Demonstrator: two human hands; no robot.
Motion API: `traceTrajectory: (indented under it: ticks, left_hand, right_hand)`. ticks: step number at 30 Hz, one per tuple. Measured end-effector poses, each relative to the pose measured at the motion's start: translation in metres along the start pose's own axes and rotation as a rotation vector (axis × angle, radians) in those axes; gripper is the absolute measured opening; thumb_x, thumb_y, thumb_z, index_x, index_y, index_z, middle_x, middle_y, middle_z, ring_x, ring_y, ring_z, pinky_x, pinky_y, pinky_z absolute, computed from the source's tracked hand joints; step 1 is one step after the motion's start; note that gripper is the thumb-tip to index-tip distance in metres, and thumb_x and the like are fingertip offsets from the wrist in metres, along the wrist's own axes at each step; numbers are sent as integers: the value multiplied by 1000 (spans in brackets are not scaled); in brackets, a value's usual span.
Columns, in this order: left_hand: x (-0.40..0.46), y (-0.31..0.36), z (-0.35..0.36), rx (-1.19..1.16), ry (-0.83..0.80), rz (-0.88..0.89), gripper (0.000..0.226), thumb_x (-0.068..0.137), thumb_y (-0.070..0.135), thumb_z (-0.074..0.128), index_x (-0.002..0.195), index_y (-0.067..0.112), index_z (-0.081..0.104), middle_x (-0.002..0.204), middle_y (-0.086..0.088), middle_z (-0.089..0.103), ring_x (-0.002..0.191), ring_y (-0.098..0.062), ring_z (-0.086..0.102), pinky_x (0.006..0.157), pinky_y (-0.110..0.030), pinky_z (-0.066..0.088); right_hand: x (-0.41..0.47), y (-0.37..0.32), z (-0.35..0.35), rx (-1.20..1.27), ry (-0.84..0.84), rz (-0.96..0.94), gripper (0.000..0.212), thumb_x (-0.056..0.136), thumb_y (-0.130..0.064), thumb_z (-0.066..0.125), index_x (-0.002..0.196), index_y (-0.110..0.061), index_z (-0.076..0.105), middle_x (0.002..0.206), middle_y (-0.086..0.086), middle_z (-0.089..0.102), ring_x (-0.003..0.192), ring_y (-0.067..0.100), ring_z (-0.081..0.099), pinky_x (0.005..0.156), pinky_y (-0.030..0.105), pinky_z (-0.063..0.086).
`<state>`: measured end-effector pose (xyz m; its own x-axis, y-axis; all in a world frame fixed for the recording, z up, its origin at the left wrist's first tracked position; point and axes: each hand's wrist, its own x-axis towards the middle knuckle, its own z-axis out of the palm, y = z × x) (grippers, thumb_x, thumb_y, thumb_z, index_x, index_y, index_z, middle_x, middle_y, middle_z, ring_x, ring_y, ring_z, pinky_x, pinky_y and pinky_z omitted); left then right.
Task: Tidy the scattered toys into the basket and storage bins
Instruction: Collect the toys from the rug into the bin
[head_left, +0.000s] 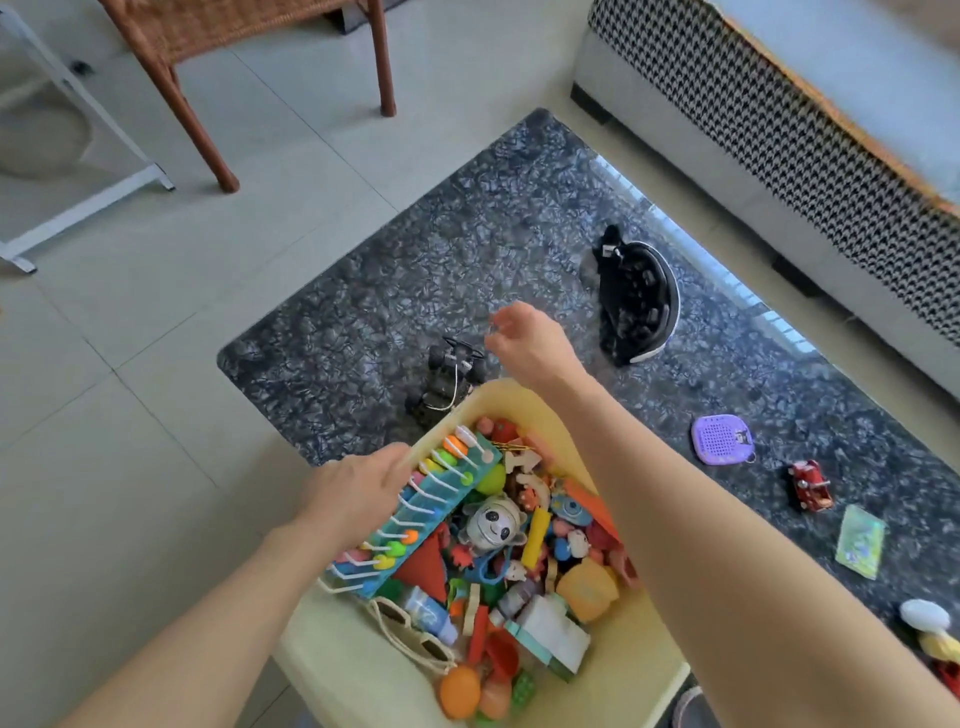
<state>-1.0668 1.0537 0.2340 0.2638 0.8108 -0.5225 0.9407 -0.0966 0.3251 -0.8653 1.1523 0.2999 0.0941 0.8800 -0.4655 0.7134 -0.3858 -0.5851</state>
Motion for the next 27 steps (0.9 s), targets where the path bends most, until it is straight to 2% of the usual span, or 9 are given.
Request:
traceTrajectory:
  ticks: [5,7,9,12,17,20,24,25,27]
  left_hand:
    - [4,-9,-1,-111,-11,122,100,61,75,-22,133,38,36,105,5,67,98,-22,63,72,-32,42]
    - [11,-16,-3,-156,3,148,115,52,80,-32,135,38,36,108,9,66,99,-18,62,73,-31,42]
    - [18,-21,-4,-187,-2,177,108,57,80,-24,136,39,36,111,10,66,102,-17,61,77,-31,44]
    - [28,-23,-3,-223,19,246,87,69,67,-8,135,36,39,107,8,67,100,-20,61,77,-34,46]
    - [35,-24,2,-193,42,280,80,73,60,-5,132,34,41,97,5,68,91,-24,62,71,-35,44]
    - [34,-22,-2,-145,41,268,79,72,60,-8,127,32,42,97,6,67,92,-23,61,69,-34,42]
    - [31,-15,-11,-99,24,223,62,83,54,2,112,25,49,81,7,61,81,-24,60,63,-31,32]
    - [30,-13,-13,-91,25,200,58,84,51,6,110,24,50,76,6,57,76,-23,57,62,-30,31]
    - [30,-9,-12,-86,40,148,53,85,48,10,104,21,52,71,5,51,70,-21,52,60,-30,30]
  right_hand:
    - [64,-13,45,-339,-297,63,39,92,-13,48,129,-1,44,129,16,53,116,31,51,93,35,44]
    - [85,-13,62,-444,-385,96,42,93,-15,48,131,0,39,131,17,50,117,32,50,87,34,43]
    - [97,-7,75,-503,-434,144,46,92,-15,49,134,-2,34,132,19,47,117,35,49,85,38,44]
    - [105,3,86,-583,-467,209,61,89,-17,56,141,-8,26,134,17,44,120,36,48,92,44,43]
    - [111,2,78,-620,-488,103,74,75,-29,76,135,-10,38,132,10,50,122,30,47,96,39,44]
    - [104,1,67,-580,-365,22,72,69,-35,78,126,-12,40,114,10,56,107,32,54,84,39,49]
    - [68,-13,22,-168,112,-47,55,70,-32,72,109,-15,38,97,3,53,84,24,56,62,32,43]
    - [53,-17,8,-9,215,-58,51,71,-30,72,105,-16,37,91,-2,54,80,20,56,61,32,45]
    - [13,-15,-16,269,342,-41,48,71,-30,71,104,-19,39,87,-8,56,79,16,60,71,36,53]
